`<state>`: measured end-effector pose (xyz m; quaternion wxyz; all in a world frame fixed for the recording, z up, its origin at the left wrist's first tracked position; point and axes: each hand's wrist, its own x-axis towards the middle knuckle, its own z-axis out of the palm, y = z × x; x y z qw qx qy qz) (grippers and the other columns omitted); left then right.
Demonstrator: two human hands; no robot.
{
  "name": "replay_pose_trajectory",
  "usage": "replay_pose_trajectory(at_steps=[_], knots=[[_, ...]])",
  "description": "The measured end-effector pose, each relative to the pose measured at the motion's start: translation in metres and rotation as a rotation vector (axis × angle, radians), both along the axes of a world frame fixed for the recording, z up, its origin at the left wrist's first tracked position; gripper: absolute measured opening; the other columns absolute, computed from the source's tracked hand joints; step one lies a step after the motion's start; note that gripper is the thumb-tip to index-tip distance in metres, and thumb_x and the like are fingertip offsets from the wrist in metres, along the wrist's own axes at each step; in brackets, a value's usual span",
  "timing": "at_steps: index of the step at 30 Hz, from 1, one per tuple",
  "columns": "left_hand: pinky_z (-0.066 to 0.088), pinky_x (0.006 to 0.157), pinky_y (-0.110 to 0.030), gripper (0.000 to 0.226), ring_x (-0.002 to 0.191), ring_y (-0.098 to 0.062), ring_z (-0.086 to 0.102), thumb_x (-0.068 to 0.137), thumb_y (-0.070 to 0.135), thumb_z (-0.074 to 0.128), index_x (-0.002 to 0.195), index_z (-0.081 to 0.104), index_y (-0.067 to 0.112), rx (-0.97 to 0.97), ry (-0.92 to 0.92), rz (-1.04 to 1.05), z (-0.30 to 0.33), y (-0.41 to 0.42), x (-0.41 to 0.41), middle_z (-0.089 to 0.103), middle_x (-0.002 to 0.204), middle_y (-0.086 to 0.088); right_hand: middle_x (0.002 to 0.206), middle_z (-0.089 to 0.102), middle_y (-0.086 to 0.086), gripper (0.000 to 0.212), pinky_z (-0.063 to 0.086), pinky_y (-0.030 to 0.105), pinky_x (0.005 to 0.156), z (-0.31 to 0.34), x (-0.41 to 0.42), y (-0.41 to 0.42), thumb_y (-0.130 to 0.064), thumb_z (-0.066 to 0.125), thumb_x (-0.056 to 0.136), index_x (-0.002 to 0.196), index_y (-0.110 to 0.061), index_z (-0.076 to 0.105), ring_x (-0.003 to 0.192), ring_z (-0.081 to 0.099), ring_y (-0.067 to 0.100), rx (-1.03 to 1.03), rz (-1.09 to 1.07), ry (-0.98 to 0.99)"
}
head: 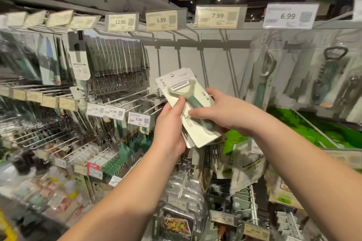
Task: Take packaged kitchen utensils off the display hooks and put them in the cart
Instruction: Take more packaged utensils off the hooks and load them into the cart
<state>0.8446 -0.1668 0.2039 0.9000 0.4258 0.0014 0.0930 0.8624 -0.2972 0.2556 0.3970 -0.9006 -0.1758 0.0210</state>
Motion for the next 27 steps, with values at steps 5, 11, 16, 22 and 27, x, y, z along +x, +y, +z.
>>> replay_pose_trajectory(at_steps=[5,11,16,22,27], knots=[[0.054,0.094,-0.058,0.054,0.103,-0.035,0.072,0.103,0.055,0.036,0.128,0.062,0.016,-0.006,0.056,-0.026,0.003,0.033,0.006,0.074,0.113,-0.016,0.103,0.070,-0.009,0.054,0.060,0.031,0.070,-0.008,0.009,0.031,-0.042,0.074,0.083,0.130,-0.031,0.049,0.081,0.072,0.012,0.144,-0.058,0.001],[0.054,0.091,-0.063,0.021,0.104,-0.038,0.071,0.104,0.010,0.048,0.121,0.060,0.006,0.108,0.054,-0.021,0.007,0.076,0.016,0.072,0.115,-0.021,0.100,0.075,-0.008,0.052,0.061,0.039,0.075,-0.014,0.018,0.067,-0.050,0.070,0.079,0.124,-0.029,0.057,0.084,0.074,0.015,0.355,-0.119,0.004],[0.062,0.071,-0.044,0.026,0.078,-0.025,0.074,0.100,-0.007,0.043,0.105,0.058,0.014,0.240,0.024,-0.011,0.005,0.110,0.027,0.077,0.090,-0.011,0.099,0.075,-0.012,0.034,0.052,0.029,0.059,-0.025,0.023,0.091,-0.049,0.069,0.082,0.112,-0.038,0.059,0.083,0.074,0.012,0.443,-0.201,-0.045],[0.059,0.083,-0.052,0.024,0.091,-0.030,0.074,0.100,-0.001,0.046,0.104,0.059,0.019,0.289,0.048,-0.038,0.005,0.143,0.033,0.074,0.103,-0.017,0.101,0.071,-0.007,0.051,0.052,0.031,0.056,-0.032,0.016,0.095,-0.041,0.068,0.089,0.134,-0.032,0.045,0.076,0.072,0.014,0.423,-0.357,-0.132],[0.056,0.088,-0.052,0.025,0.099,-0.033,0.071,0.101,0.000,0.046,0.103,0.060,0.021,0.301,0.079,-0.075,0.005,0.156,0.038,0.071,0.113,-0.018,0.112,0.066,-0.004,0.068,0.047,0.027,0.054,-0.038,0.009,0.089,-0.038,0.067,0.090,0.148,-0.029,0.032,0.069,0.066,0.008,0.397,-0.466,-0.231]])
